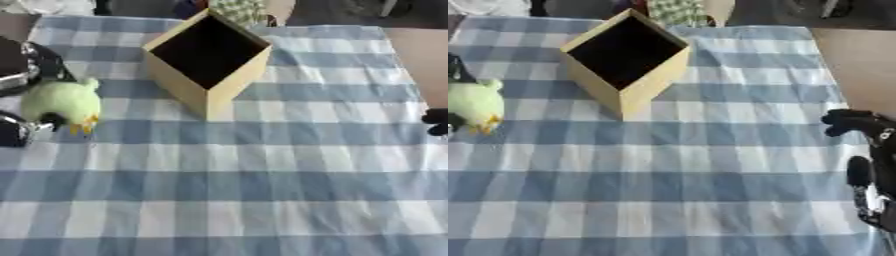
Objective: Pick up objects on the table and place them in the box.
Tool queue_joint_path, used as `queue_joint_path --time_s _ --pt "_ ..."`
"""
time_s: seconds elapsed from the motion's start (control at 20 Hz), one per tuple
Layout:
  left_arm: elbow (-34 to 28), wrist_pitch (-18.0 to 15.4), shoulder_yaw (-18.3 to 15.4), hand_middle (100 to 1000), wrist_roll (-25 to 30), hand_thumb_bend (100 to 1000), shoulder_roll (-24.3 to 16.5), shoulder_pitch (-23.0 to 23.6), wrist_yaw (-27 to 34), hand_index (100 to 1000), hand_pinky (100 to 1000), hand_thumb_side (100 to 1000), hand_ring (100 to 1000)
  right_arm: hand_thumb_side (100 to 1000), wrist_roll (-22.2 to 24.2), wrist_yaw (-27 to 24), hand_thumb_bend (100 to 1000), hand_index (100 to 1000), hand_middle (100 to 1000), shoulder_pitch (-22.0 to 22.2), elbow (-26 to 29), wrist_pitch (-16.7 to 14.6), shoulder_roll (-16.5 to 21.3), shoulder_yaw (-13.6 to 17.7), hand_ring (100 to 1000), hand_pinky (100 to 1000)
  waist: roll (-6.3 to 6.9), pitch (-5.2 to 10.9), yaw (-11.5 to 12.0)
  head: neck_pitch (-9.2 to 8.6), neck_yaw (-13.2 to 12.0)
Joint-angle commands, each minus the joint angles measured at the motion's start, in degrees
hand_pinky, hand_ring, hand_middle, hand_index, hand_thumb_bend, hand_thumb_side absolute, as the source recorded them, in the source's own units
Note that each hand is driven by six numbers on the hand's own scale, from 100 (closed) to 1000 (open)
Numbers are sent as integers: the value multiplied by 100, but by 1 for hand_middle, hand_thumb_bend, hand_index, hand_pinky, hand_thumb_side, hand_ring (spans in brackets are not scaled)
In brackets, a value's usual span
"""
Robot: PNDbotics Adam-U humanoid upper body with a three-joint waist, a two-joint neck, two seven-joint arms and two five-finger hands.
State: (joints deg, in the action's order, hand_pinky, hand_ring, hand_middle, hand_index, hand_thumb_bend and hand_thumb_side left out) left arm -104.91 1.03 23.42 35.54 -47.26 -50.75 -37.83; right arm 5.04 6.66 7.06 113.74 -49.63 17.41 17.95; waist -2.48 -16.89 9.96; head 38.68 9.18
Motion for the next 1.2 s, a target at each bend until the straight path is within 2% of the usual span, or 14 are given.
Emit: queue_joint_path --time_s 0.05,0.4,0.65,0.85,1.2 --pt "183 -17 -50 489 99 100 182 -362 5 672 163 166 492 737 9 -56 100 774 546 0 85 20 123 28 683 741 35 126 -11 19 -1" --pt "1025 -69 -30 482 -28 100 1089 -1183 -221 671 132 225 473 736 56 -116 100 774 545 -38 85 54 141 11 683 741 55 135 -76 -5 -43" --pt "1939 -179 -64 481 -264 100 1922 -1719 -587 671 120 255 463 735 91 -176 100 774 546 -74 85 14 169 0 685 742 33 95 -163 -89 -124" --pt "2700 -293 -165 480 -598 100 2532 -1966 -977 673 114 274 458 735 109 -219 100 774 545 -120 85 -43 188 -12 685 743 -8 37 -242 -185 -226" --pt "3849 -496 -473 478 -1231 100 3250 -2218 -1828 672 106 298 451 736 166 -299 100 774 544 -254 85 -105 171 -43 686 742 -80 -119 -399 -421 -478"
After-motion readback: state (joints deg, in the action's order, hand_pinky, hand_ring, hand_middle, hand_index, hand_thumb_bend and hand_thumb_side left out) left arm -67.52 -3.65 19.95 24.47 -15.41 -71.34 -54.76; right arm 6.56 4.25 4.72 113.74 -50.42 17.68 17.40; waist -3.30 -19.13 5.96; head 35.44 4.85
